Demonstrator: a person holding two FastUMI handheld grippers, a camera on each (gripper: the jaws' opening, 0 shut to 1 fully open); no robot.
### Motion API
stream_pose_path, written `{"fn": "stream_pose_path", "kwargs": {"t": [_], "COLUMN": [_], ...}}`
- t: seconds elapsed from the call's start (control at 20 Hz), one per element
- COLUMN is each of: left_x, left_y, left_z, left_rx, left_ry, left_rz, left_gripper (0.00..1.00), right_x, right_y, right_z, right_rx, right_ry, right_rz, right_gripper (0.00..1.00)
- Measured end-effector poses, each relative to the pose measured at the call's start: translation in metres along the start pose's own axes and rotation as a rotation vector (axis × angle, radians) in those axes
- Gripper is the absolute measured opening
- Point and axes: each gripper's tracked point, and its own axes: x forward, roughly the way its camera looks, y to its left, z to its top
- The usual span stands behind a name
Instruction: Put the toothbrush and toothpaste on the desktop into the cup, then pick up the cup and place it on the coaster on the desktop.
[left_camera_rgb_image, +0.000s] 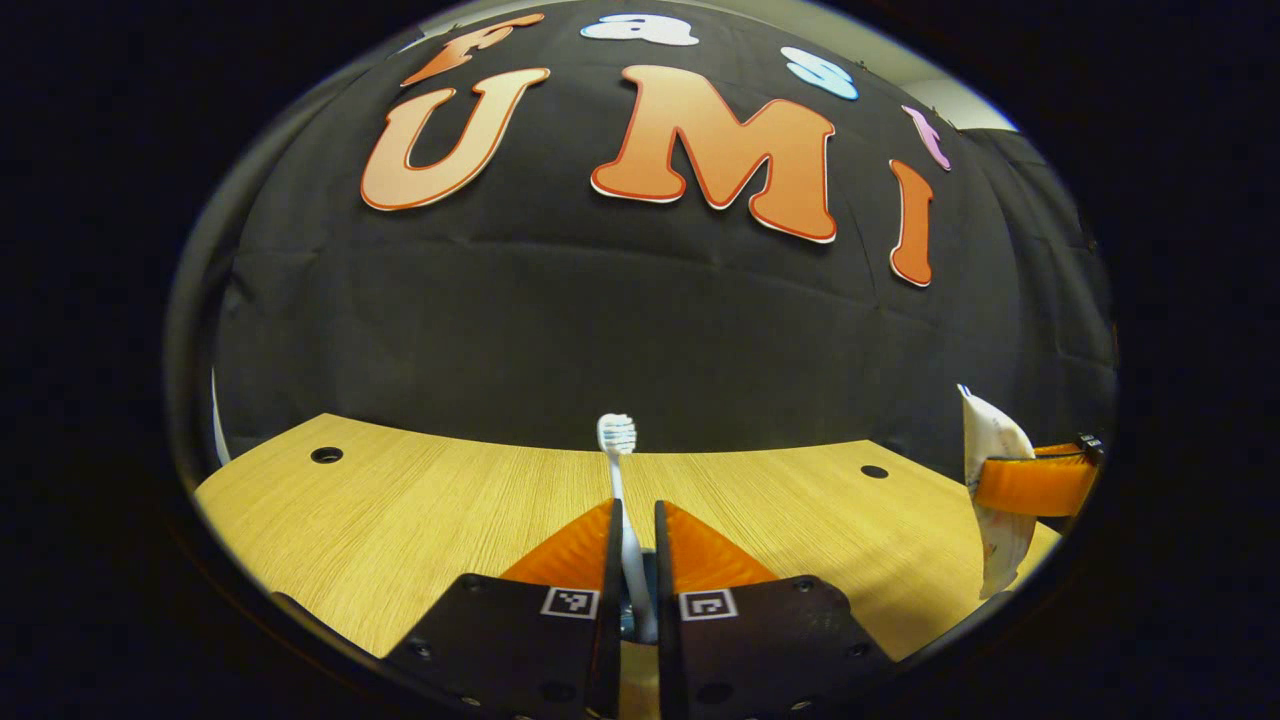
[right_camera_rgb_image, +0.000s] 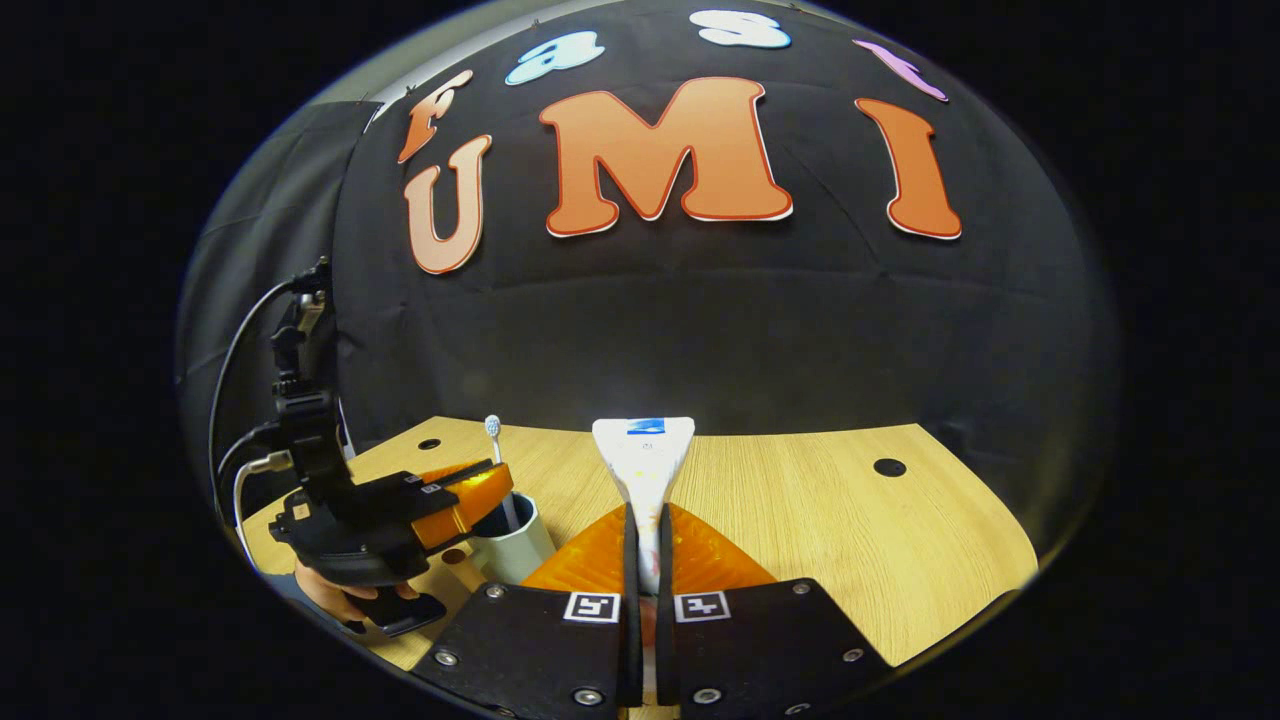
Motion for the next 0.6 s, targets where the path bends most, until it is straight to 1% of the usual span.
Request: {"fn": "stream_pose_path", "kwargs": {"t": [0.1, 0.15, 0.25, 0.3, 0.35, 0.55, 0.6], "left_x": [-0.011, -0.018, -0.034, -0.041, -0.050, -0.080, -0.088], "left_y": [0.001, 0.003, 0.009, 0.013, 0.015, 0.022, 0.023], "left_z": [-0.007, -0.008, -0.004, 0.001, 0.008, 0.013, 0.012], "left_rx": [0.027, 0.039, 0.043, 0.042, 0.045, 0.075, 0.067], "left_ry": [0.027, 0.033, 0.045, 0.036, 0.024, 0.035, 0.046], "left_rz": [-0.009, -0.007, 0.003, 0.012, 0.022, 0.042, 0.045], "left_gripper": [0.33, 0.53, 0.84, 0.91, 0.98, 0.98, 0.98], "right_x": [0.001, 0.003, 0.004, 0.004, 0.007, 0.014, 0.016], "right_y": [0.004, 0.008, 0.017, 0.020, 0.024, 0.044, 0.049], "right_z": [0.003, 0.005, 0.012, 0.016, 0.020, 0.036, 0.040], "right_rx": [0.004, 0.003, 0.000, 0.000, 0.003, 0.000, 0.005], "right_ry": [-0.001, -0.006, -0.020, -0.031, -0.038, -0.054, -0.064], "right_rz": [0.006, 0.012, 0.024, 0.031, 0.038, 0.085, 0.099], "right_gripper": [0.05, 0.05, 0.05, 0.05, 0.05, 0.05, 0.06]}}
